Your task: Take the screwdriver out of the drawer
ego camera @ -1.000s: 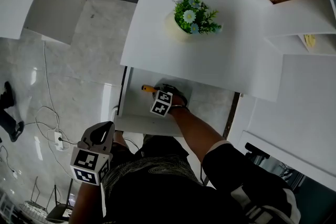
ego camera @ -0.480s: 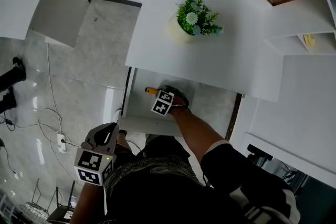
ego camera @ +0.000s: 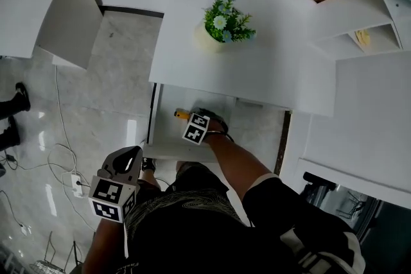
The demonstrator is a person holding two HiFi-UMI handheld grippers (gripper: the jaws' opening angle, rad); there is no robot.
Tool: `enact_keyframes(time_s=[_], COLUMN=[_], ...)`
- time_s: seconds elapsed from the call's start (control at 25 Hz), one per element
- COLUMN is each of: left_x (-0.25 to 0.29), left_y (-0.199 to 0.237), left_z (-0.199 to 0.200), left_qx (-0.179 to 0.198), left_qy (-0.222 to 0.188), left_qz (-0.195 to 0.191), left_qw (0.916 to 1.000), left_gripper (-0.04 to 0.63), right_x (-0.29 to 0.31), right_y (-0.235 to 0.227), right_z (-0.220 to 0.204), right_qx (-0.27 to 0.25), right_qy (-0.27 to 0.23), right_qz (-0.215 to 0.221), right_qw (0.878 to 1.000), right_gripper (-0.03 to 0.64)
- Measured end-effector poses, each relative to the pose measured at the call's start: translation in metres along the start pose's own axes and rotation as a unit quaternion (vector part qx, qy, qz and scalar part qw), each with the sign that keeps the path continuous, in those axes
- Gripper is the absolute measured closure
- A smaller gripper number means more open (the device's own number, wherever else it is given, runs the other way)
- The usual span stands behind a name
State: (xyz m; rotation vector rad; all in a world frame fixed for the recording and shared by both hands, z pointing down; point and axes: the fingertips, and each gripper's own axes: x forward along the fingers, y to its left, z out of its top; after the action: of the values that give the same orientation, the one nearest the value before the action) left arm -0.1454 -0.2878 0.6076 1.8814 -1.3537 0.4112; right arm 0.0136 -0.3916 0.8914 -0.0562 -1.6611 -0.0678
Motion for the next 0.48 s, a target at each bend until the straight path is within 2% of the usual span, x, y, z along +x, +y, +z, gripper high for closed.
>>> enact_keyframes(time_s=[0.48], left_x=[-0.010], left_y=[-0.014], left_z=[0.031], left_qx=[0.053], left_qy=[-0.031], left_qz=[-0.044], left_qw=[0.9971], left_gripper=[0.575], right_x=[-0.074], right_y=[0.005], right_z=[0.019], right_qx=[0.068], right_qy=[-0.057], right_qz=[-0.056], right_qw=[0.994], right_gripper=[0.539])
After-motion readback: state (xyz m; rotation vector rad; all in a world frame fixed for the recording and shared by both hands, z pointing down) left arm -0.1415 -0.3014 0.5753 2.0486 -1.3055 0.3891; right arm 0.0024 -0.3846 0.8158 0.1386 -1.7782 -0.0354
